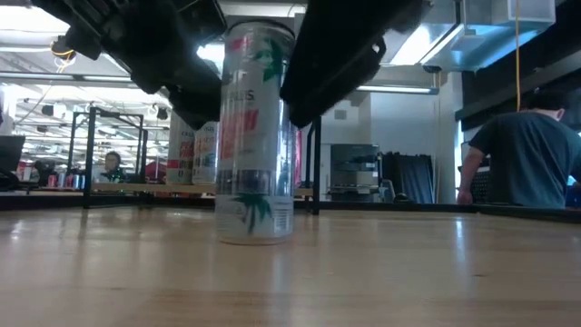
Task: Place canned beverage on shelf
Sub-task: Put the white-pink soda can on the shelf aligned with the other white-pink soda can
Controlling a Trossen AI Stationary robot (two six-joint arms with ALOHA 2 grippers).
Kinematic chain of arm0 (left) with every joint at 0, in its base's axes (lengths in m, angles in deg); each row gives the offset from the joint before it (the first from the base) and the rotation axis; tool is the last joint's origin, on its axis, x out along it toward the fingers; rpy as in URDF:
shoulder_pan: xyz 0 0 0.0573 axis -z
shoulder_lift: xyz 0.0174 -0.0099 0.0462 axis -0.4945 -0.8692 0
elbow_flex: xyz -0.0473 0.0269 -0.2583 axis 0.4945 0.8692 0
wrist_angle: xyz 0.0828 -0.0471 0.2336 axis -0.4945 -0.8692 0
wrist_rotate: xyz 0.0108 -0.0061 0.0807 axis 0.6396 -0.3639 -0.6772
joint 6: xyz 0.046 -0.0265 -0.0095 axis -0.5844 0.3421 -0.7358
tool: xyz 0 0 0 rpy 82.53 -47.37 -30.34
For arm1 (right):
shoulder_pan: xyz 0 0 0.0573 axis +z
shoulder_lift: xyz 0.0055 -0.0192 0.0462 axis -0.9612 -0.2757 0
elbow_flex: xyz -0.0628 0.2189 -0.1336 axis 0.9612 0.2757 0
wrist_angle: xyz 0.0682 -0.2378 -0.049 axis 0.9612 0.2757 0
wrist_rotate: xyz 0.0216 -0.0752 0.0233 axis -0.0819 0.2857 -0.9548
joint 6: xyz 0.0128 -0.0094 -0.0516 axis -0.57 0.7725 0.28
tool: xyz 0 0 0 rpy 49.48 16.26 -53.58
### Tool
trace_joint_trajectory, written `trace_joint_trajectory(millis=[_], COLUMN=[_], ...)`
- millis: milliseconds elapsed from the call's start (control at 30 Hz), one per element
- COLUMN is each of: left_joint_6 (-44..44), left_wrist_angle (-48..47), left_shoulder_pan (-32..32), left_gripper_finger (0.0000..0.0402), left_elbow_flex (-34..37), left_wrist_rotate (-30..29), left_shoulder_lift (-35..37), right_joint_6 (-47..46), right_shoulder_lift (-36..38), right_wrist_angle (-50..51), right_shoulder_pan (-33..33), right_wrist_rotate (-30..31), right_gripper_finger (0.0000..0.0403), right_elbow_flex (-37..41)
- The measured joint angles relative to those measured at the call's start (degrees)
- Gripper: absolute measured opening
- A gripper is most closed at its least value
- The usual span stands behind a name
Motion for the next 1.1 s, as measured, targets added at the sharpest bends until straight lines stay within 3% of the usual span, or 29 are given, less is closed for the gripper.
trace_joint_trajectory(millis=[733, 900, 1100], left_joint_6=[0.2, -0.2, 1.2], left_wrist_angle=[-1.3, -6.5, -7.9], left_shoulder_pan=[0.8, 0.2, 0.2], left_gripper_finger=[0.0211, 0.0211, 0.0211], left_elbow_flex=[0.0, 0.0, 0.0], left_wrist_rotate=[-0.3, 2.1, 0.7], left_shoulder_lift=[0.6, 4.9, 12.9], right_joint_6=[3.1, 2.9, 1.0], right_shoulder_lift=[1.7, 5.3, 10.7], right_wrist_angle=[9.5, 14.9, 20.5], right_shoulder_pan=[-4.0, -2.5, 0.3], right_wrist_rotate=[2.4, 1.7, 2.3], right_gripper_finger=[0.0326, 0.0326, 0.0326], right_elbow_flex=[0.0, 0.0, 1.4])
